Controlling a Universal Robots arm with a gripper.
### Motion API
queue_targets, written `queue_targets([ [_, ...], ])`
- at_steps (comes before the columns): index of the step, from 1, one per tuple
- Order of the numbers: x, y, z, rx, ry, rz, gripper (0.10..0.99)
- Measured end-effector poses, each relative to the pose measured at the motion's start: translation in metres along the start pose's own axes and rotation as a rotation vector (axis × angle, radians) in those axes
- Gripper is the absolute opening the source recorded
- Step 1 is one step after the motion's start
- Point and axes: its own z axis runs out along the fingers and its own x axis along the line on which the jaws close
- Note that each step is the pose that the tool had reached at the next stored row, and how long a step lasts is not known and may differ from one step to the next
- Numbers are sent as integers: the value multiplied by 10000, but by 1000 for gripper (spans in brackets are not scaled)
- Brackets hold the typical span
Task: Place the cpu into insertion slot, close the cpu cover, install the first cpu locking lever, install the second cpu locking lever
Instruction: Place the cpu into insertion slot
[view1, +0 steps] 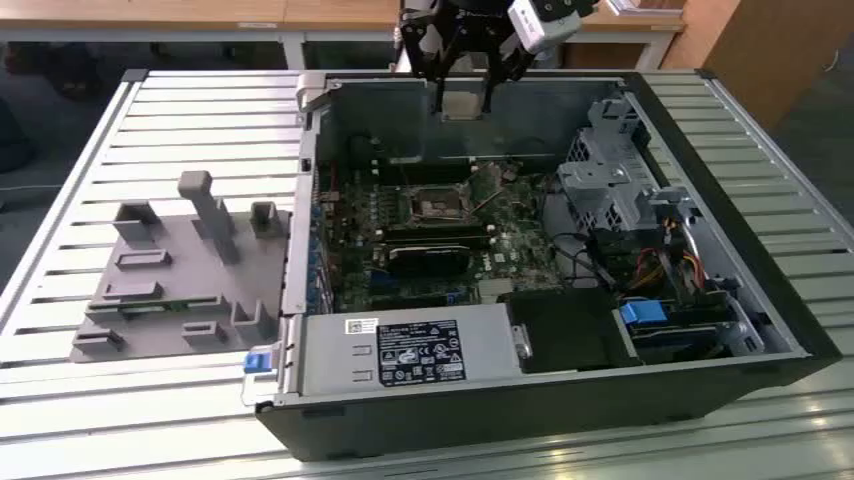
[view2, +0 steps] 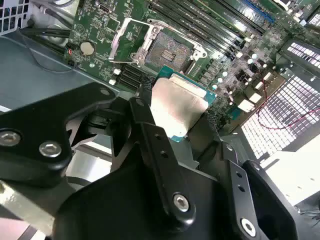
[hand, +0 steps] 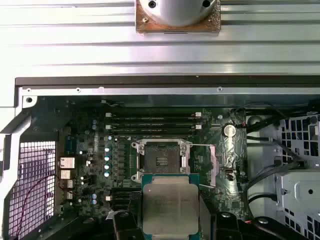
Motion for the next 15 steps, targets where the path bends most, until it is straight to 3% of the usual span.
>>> queue_targets([
  [7,0,0,0,0,-5,57,537],
  [15,0,0,5,44,-104,1150,537],
])
